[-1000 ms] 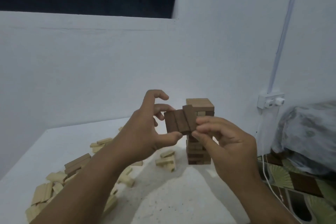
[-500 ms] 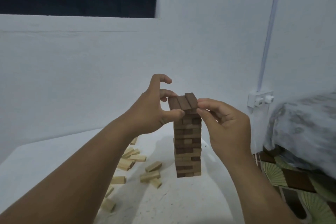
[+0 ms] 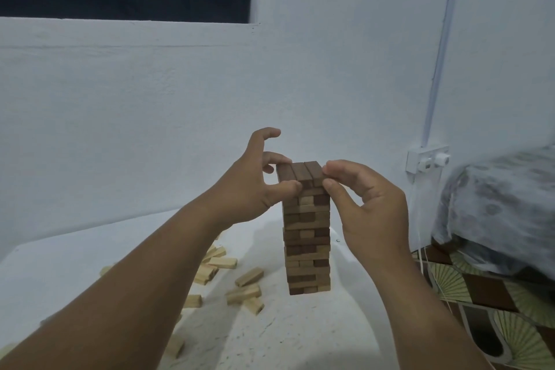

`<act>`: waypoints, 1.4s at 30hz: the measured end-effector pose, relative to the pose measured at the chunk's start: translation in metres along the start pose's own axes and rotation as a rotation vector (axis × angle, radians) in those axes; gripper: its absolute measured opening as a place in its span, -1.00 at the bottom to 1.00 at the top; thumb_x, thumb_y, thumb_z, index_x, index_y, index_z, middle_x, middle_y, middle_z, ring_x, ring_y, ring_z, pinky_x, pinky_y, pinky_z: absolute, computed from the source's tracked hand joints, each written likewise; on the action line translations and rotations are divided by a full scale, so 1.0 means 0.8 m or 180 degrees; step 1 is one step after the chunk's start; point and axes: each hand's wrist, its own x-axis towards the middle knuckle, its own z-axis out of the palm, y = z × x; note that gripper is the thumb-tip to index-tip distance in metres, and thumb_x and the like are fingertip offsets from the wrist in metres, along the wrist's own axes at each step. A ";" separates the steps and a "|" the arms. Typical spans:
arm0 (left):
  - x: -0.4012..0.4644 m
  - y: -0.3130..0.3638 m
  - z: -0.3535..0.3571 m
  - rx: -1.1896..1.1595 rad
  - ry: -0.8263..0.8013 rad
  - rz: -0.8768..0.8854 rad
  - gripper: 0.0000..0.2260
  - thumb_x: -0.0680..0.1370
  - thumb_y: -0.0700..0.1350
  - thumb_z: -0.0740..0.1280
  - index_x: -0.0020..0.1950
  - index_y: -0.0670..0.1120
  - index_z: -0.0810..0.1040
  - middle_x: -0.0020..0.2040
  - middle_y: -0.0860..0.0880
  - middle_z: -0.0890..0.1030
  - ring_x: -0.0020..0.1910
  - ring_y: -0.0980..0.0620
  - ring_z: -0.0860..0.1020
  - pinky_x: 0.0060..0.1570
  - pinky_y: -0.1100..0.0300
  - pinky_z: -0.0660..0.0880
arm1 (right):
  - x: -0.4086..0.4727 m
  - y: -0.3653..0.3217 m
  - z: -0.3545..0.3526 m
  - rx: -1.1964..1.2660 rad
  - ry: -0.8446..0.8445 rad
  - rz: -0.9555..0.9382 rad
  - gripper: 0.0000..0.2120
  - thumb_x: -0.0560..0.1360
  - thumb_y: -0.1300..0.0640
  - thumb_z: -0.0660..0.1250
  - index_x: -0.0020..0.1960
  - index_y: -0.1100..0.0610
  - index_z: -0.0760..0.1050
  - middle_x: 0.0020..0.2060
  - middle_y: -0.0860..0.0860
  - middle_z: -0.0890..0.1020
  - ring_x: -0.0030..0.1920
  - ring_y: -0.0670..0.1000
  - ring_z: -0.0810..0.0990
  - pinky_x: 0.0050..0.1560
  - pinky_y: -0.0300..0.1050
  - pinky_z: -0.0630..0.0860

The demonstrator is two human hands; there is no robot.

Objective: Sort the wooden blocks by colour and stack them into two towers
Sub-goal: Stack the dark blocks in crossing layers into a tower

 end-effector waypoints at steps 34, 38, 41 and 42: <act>-0.290 -0.174 -0.149 0.1502 0.0687 -0.2019 -0.72 0.62 -0.01 0.23 0.30 0.28 0.43 0.37 0.21 0.47 0.30 0.06 0.41 0.37 0.00 0.28 | -0.176 -0.057 0.192 -0.0758 -0.2861 -0.0173 -0.74 0.59 0.04 0.29 0.26 -0.09 0.55 0.20 -0.21 0.56 0.23 -0.18 0.48 0.30 -0.20 0.41; -0.294 -0.209 -0.162 0.1561 0.0401 -0.2314 -0.66 0.66 0.03 0.11 0.43 0.26 0.35 0.47 0.17 0.38 0.41 0.04 0.36 0.40 0.00 0.20 | -0.171 -0.068 0.254 -0.0954 -0.3129 -0.0236 -0.70 0.62 0.09 0.20 0.32 -0.09 0.49 0.29 -0.11 0.51 0.25 -0.12 0.47 0.23 -0.19 0.41; -0.295 -0.222 -0.162 0.1577 0.0280 -0.2364 -0.69 0.65 -0.06 0.10 0.30 0.25 0.45 0.33 0.18 0.51 0.26 0.04 0.47 0.25 0.01 0.30 | -0.159 -0.074 0.293 -0.1184 -0.3544 -0.0170 -0.61 0.63 0.13 0.19 0.43 -0.10 0.38 0.38 -0.06 0.44 0.35 -0.01 0.44 0.33 -0.07 0.41; -0.295 -0.225 -0.161 0.1617 0.0297 -0.2347 -0.69 0.65 -0.08 0.09 0.27 0.25 0.47 0.31 0.19 0.52 0.26 0.04 0.46 0.18 0.01 0.29 | -0.154 -0.076 0.303 -0.1221 -0.3709 -0.0100 -0.60 0.62 0.17 0.19 0.42 -0.13 0.38 0.33 -0.07 0.48 0.28 0.00 0.49 0.27 -0.06 0.47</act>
